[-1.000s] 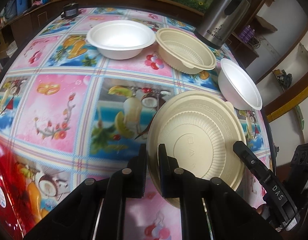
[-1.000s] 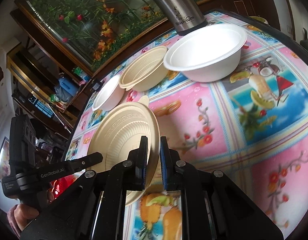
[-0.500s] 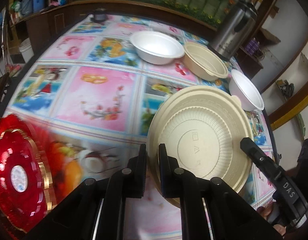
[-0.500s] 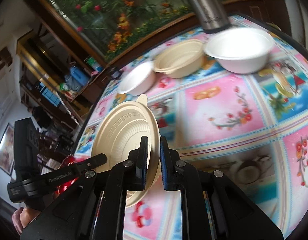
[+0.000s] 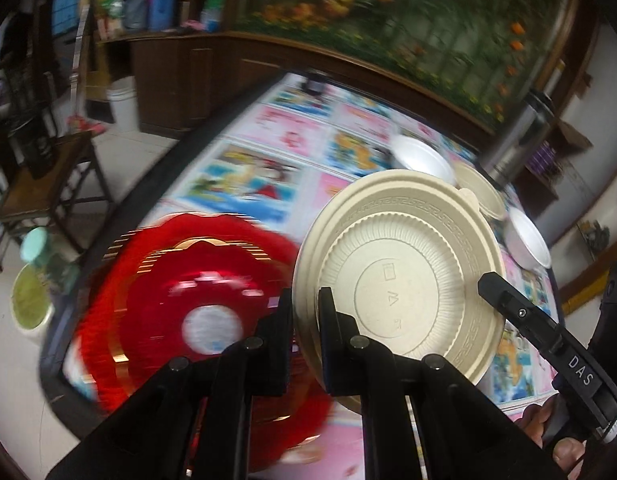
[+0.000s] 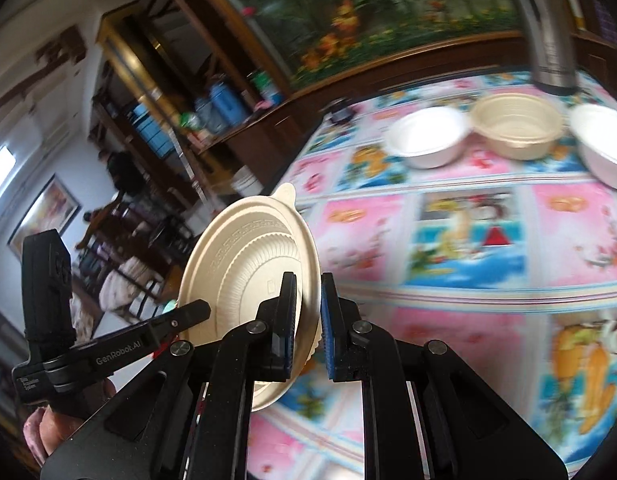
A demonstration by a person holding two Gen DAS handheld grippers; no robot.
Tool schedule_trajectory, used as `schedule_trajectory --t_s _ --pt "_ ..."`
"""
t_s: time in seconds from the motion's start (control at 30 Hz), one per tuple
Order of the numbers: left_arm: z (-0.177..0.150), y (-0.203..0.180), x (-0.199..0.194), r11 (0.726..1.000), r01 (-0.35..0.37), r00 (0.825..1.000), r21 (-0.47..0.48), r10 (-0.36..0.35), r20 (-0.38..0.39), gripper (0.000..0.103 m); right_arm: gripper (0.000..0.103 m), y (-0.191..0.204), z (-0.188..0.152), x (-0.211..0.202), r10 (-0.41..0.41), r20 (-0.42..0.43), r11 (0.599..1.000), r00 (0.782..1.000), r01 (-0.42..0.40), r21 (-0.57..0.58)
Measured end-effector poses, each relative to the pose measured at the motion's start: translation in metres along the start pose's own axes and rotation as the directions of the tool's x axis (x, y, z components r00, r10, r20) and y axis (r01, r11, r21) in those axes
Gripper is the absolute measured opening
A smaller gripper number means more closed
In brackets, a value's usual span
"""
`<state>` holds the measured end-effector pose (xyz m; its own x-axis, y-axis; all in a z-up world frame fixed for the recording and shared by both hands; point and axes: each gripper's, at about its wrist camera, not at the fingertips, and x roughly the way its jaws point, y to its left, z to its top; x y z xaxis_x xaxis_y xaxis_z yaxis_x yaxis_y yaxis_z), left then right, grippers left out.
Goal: Organize plates and bowls
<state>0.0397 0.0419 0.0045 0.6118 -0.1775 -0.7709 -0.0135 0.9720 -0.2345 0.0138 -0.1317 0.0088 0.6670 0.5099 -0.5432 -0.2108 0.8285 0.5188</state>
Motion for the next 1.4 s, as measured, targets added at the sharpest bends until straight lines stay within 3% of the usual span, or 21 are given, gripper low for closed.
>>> schedule_trajectory --t_s 0.3,0.6,0.93,1.03,1.13,1.23,1.33,1.4 --pt "-0.010 0.075 -0.010 0.988 -0.105 0.994 -0.111 0.104 -0.016 0.009 0.011 0.068 -0.026 0.058 0.066 -0.127 0.992 0.990 -0.079 -0.103" --pt "-0.020 0.103 0.016 0.978 -0.147 0.986 -0.148 0.134 -0.095 0.009 0.011 0.079 -0.044 0.104 0.022 -0.229 0.990 0.973 -0.052 -0.127" --pt "-0.022 0.108 0.014 0.977 -0.160 0.984 -0.142 0.147 -0.102 0.014 0.012 0.080 -0.047 0.110 -0.020 -0.231 0.989 0.973 -0.015 -0.149" --pt "-0.021 0.107 0.010 0.973 -0.196 0.978 -0.122 0.185 -0.092 0.024 0.012 0.083 -0.049 0.111 -0.036 -0.238 0.985 0.971 -0.005 -0.170" --pt "-0.020 0.103 0.005 0.972 -0.216 0.975 -0.092 0.210 -0.072 0.027 0.014 0.086 -0.050 0.109 -0.078 -0.221 0.978 0.972 0.032 -0.205" --pt "-0.019 0.102 -0.002 0.969 -0.232 0.972 -0.081 0.228 -0.050 0.030 0.017 0.083 -0.047 0.103 -0.067 -0.198 0.979 0.978 0.027 -0.201" --pt "-0.016 0.101 -0.015 0.954 -0.289 0.957 -0.075 0.290 0.007 0.041 0.017 0.074 -0.037 0.086 -0.027 -0.132 0.983 0.991 0.002 -0.183" --pt "-0.014 0.099 -0.026 0.944 -0.321 0.944 -0.079 0.325 0.052 0.047 0.024 0.066 -0.029 0.077 -0.007 -0.101 0.987 0.995 -0.009 -0.159"
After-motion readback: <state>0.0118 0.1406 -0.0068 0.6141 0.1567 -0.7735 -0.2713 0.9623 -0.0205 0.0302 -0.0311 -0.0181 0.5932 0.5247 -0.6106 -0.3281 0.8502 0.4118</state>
